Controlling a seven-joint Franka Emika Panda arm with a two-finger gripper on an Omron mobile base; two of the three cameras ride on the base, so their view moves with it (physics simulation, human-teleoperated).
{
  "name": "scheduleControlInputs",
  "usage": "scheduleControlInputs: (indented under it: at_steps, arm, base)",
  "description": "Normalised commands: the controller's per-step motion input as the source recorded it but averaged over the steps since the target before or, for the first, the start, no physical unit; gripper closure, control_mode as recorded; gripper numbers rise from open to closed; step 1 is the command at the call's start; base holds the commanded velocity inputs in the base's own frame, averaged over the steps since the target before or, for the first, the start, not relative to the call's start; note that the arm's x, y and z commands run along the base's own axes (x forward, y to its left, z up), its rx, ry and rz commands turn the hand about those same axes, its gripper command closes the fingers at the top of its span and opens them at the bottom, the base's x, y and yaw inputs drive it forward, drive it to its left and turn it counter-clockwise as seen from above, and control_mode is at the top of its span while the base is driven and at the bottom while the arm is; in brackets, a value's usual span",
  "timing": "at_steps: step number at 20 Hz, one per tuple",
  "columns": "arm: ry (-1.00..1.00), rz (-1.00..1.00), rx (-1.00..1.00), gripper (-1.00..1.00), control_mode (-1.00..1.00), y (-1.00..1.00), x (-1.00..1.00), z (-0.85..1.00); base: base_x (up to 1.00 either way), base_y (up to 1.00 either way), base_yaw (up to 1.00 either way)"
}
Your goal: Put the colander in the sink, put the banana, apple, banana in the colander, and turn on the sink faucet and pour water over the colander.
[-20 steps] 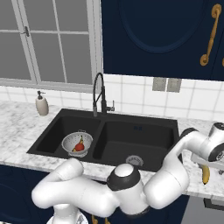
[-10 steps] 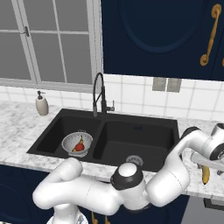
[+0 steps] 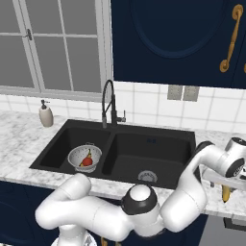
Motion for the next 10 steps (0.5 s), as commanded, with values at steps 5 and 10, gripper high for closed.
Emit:
scheduleControlInputs:
  at_steps: [5,10]
  arm:
    - [0.01,0.12,0.05,1.00,-1.00,0.31,-0.06,0.12]
    - [0.02,0.16,0.01,1.00,-1.00,0.48,-0.06,0.58]
  base:
    - [0.00,0.00,0.00]
    - [0.00,0.00,0.00]
